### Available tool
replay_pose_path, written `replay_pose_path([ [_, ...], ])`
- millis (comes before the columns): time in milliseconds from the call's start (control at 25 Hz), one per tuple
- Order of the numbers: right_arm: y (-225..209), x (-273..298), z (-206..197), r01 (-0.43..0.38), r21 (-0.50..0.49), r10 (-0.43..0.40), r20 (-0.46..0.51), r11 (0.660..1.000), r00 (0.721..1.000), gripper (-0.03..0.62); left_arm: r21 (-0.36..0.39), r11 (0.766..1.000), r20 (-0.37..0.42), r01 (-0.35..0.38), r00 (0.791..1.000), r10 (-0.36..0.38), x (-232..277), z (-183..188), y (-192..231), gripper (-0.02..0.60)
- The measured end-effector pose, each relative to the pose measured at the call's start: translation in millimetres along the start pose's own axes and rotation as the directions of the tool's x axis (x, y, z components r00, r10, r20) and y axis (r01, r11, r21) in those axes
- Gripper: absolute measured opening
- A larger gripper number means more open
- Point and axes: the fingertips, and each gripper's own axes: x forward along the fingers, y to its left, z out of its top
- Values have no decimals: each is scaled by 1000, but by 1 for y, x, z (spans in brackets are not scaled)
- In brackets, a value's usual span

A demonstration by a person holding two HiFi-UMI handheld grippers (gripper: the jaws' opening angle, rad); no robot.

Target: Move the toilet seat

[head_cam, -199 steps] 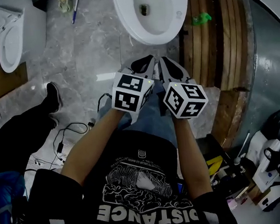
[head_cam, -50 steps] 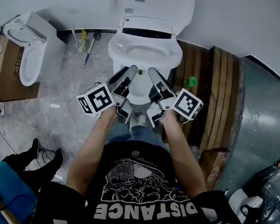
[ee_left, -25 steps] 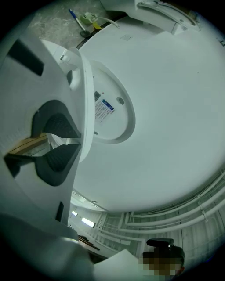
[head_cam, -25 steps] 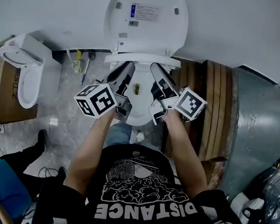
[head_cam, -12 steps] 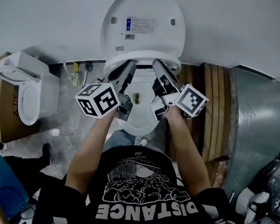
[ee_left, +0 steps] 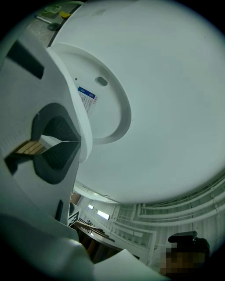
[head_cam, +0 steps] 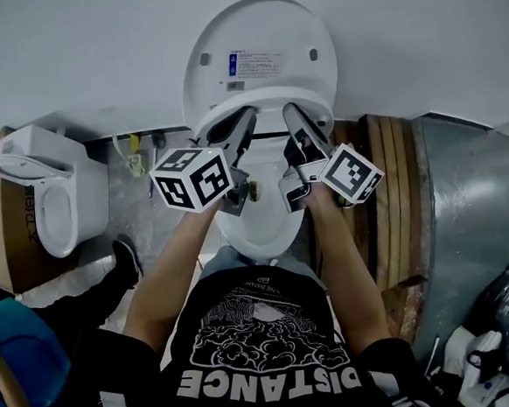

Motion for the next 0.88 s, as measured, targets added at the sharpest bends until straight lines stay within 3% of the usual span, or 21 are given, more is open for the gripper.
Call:
replay_pose_path([
  [160, -4, 11, 7, 22, -28, -22, 1, 999, 1000, 37, 29, 1000, -3, 9, 1000, -9, 13, 9, 1, 14],
  [400, -9, 29, 16, 32, -81, -35, -34, 996, 999, 35, 56, 998, 6, -33, 999, 33, 30, 17, 10, 14],
  [880, -25, 68, 33, -32, -92, 22, -111, 995, 994, 34, 100, 984, 44, -149, 988, 145, 62, 36, 39, 14],
])
